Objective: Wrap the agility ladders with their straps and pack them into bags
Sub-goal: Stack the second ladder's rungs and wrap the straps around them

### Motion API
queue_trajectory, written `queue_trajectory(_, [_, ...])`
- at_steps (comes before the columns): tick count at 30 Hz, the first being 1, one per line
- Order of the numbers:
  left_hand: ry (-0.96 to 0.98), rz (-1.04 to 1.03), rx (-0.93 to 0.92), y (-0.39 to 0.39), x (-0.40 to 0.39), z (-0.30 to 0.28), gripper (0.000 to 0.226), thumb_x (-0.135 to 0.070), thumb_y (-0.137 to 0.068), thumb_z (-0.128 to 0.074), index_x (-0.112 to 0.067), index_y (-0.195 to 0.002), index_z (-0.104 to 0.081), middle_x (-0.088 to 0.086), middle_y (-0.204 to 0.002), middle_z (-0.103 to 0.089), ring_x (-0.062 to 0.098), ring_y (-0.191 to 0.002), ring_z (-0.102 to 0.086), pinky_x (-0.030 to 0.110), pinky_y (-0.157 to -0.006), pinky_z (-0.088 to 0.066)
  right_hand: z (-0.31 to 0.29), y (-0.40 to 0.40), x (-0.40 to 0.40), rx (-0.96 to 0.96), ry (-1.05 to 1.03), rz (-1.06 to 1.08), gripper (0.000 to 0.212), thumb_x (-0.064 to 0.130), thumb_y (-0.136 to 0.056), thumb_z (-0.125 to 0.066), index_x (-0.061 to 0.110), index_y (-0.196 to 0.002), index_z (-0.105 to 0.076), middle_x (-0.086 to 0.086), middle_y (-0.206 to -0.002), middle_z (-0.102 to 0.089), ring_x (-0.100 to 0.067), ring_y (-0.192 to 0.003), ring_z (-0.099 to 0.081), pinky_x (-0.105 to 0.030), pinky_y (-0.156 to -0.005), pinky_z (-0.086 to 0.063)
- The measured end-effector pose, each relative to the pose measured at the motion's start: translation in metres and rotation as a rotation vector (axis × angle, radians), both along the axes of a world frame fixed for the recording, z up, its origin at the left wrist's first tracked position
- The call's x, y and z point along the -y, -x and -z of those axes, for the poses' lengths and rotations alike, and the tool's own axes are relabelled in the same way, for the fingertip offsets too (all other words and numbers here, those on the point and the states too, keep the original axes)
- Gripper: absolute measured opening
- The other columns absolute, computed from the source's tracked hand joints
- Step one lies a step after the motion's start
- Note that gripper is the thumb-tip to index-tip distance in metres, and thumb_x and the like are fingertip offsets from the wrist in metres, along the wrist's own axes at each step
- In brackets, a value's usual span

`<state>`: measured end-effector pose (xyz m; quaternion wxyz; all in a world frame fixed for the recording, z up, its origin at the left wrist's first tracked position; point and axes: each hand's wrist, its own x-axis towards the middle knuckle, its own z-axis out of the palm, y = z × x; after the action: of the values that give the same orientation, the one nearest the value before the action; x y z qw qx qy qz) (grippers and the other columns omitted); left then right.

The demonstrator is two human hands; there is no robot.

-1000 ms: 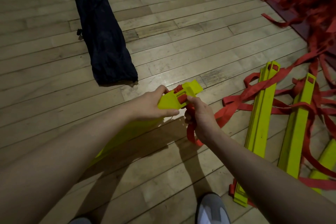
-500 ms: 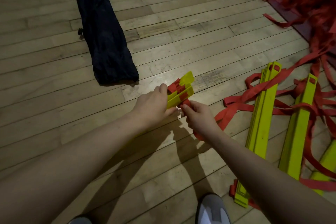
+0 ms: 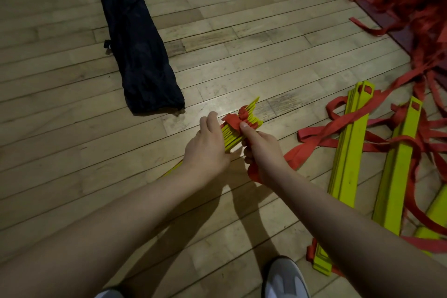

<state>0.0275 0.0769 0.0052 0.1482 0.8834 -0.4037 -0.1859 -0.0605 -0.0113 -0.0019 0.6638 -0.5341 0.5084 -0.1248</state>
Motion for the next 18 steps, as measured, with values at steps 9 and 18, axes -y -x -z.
queue_trajectory(9, [-0.085,0.095,0.090,-0.013,-0.002,-0.002,0.055,-0.042,-0.085,-0.064,-0.014,-0.124,-0.037,0.006,-0.115,-0.051,0.024,-0.096,-0.058,0.033,-0.071,-0.047,0.000,0.000,-0.002,0.059,-0.032,-0.027,0.035,0.036,-0.095,-0.057,0.004,-0.083,-0.063,-0.002,-0.070,-0.059,-0.012,-0.050,-0.044,-0.027,-0.051,-0.037])
queue_trajectory(18, [-0.151,0.090,0.291,-0.008,0.006,0.013,0.044,-0.025,-0.092,-0.056,-0.006,-0.125,-0.034,0.012,-0.114,-0.054,0.027,-0.098,-0.060,0.030,-0.067,-0.040,-0.010,-0.001,-0.006,-0.011,-0.031,-0.199,0.023,0.016,-0.099,-0.053,0.003,-0.080,-0.057,-0.011,-0.068,-0.059,-0.015,-0.044,-0.051,-0.024,-0.044,-0.045])
